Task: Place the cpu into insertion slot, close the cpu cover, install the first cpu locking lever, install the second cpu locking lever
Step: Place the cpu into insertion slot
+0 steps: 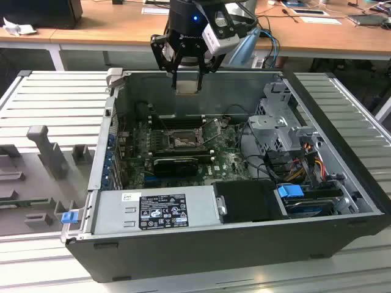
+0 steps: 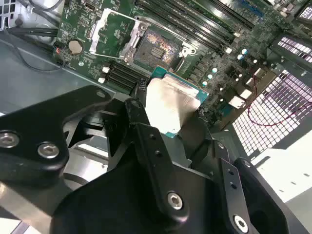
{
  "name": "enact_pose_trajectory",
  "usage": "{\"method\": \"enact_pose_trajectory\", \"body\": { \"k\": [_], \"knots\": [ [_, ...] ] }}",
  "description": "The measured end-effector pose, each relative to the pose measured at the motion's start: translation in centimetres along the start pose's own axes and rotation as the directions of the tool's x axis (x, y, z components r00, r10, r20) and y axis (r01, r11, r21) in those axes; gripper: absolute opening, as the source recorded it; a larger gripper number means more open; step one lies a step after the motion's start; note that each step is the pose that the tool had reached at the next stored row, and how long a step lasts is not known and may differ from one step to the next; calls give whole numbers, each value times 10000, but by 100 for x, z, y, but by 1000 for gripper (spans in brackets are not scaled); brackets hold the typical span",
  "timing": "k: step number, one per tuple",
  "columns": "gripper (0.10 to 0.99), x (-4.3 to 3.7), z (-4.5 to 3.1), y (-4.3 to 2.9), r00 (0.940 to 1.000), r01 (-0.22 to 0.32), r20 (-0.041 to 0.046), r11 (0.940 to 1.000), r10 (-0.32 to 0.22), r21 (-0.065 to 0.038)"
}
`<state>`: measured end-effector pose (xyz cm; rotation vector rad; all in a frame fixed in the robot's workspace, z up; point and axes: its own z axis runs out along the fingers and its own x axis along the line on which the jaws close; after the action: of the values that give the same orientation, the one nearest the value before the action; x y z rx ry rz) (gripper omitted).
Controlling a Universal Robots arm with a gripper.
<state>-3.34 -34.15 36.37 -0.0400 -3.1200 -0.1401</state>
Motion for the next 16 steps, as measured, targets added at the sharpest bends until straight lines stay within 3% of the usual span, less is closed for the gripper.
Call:
{"method": "enact_pose_trajectory", "body": {
  "k": [16],
  "knots": [
    [529, 1, 18, -2, 9992, -389, 34, 9992, 389, -7]
  ]
}}
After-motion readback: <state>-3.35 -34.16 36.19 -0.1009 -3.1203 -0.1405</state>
